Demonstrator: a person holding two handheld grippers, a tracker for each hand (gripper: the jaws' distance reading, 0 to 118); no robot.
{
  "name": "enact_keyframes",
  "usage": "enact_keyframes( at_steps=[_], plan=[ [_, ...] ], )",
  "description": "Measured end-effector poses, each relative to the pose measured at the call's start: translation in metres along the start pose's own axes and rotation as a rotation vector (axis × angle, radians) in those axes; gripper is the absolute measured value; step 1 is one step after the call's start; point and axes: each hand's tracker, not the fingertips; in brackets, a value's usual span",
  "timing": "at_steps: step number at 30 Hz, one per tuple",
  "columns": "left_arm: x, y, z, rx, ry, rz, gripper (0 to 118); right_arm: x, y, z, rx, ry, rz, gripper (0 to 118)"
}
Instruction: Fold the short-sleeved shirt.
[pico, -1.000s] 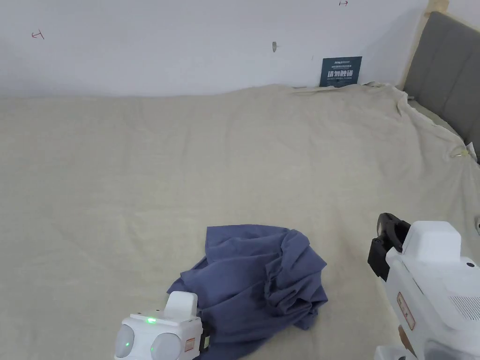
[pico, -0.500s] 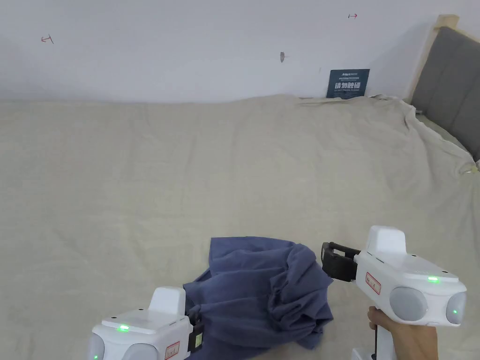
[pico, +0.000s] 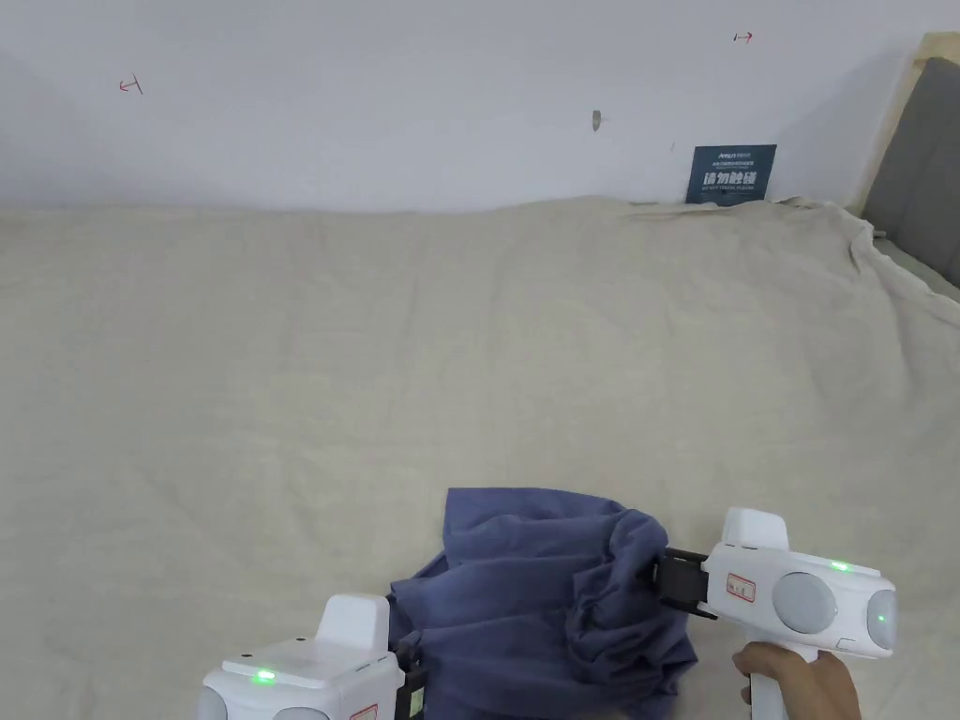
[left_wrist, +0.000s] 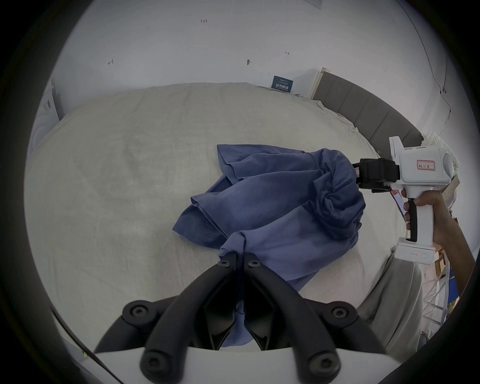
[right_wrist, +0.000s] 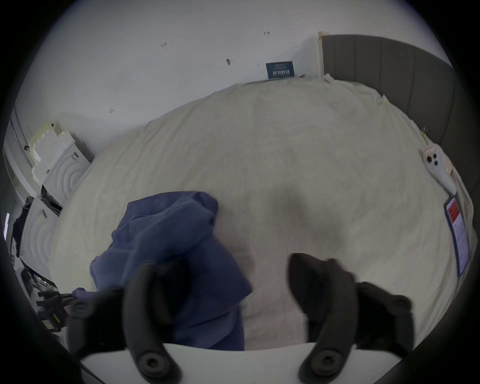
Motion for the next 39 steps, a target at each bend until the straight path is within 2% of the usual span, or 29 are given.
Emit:
enact_keyframes(
  at_steps=[2, 3, 12, 19, 24, 29, 35, 39],
  plan=[
    [-0.002, 0.0, -0.001, 0.001, 0.001, 0.006, 1, -0.003, -0.001, 0.003, -0.001, 0.03, 0.005, 13],
    [-0.003, 0.0, -0.001, 0.001, 0.0, 0.012, 1, -0.004, -0.001, 0.005, 0.001, 0.032, 0.013, 8],
    [-0.014, 0.001, 0.007, 0.032, -0.022, 0.076, 1, -0.005, 0.007, 0.049, 0.109, 0.064, 0.057, 6],
    [-0.037, 0.028, 0.039, 0.145, -0.035, 0.154, 1, -0.012, 0.031, 0.095, 0.233, 0.145, 0.044, 5],
    [-0.061, 0.065, 0.07, 0.255, 0.009, 0.172, 1, -0.014, 0.059, 0.131, 0.357, 0.178, -0.014, 2],
    [-0.082, 0.108, 0.1, 0.349, 0.018, 0.192, 1, -0.018, 0.088, 0.156, 0.418, 0.197, -0.004, 2],
    [-0.089, 0.165, 0.134, 0.453, 0.056, 0.16, 1, -0.025, 0.127, 0.177, 0.502, 0.19, -0.019, 2],
    [-0.085, 0.213, 0.152, 0.498, 0.112, 0.102, 1, -0.04, 0.162, 0.198, 0.578, 0.163, 0.008, 2]
  ],
)
